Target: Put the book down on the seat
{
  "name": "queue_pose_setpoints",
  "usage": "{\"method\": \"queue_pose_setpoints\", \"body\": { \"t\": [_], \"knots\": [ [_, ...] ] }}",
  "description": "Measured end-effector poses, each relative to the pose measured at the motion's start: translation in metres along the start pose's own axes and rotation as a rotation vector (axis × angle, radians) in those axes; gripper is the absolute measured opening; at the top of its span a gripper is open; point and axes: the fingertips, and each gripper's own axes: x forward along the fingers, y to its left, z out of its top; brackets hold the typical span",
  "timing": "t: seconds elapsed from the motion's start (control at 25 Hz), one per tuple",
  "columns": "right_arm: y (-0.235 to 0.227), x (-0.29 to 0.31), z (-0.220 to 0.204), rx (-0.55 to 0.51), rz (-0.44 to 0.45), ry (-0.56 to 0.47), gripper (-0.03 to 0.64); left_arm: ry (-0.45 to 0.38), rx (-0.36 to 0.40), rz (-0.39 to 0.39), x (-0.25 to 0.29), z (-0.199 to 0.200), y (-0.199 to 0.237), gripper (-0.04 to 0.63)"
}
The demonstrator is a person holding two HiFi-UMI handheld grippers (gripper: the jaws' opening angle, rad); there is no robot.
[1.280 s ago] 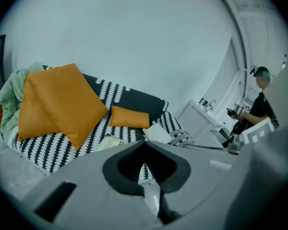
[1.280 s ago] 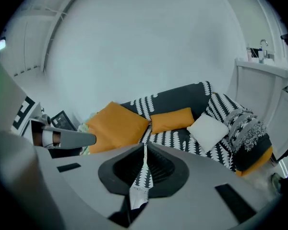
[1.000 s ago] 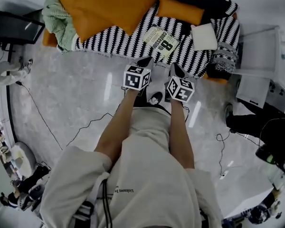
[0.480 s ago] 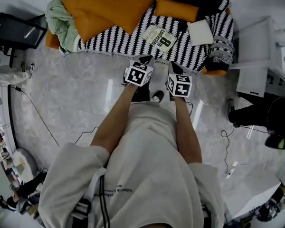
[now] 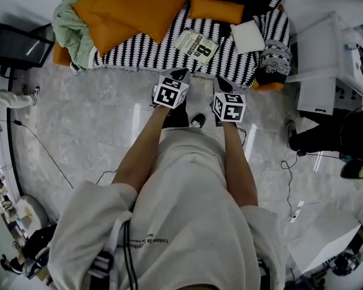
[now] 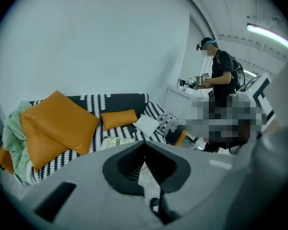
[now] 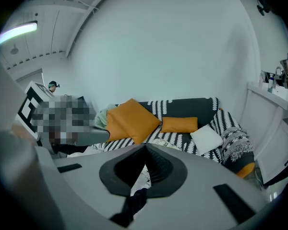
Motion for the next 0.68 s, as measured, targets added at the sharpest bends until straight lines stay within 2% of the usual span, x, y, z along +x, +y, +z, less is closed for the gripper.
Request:
{"method": "queue_pose_setpoints", "body": {
  "t": [0.24,0.68],
  "knots": [
    [0.004,-0.005,0.001,-0.016,0.015,-0.011,0.005,-0.064,-0.026,0.045,-0.011,0.007,0.009,0.008],
    [-0.013,-0.005,-0.001,0.011,0.019,-0.024,0.005,-0.086,0.007,0.043,-0.005,0.008,-0.006,0.008]
  ]
}}
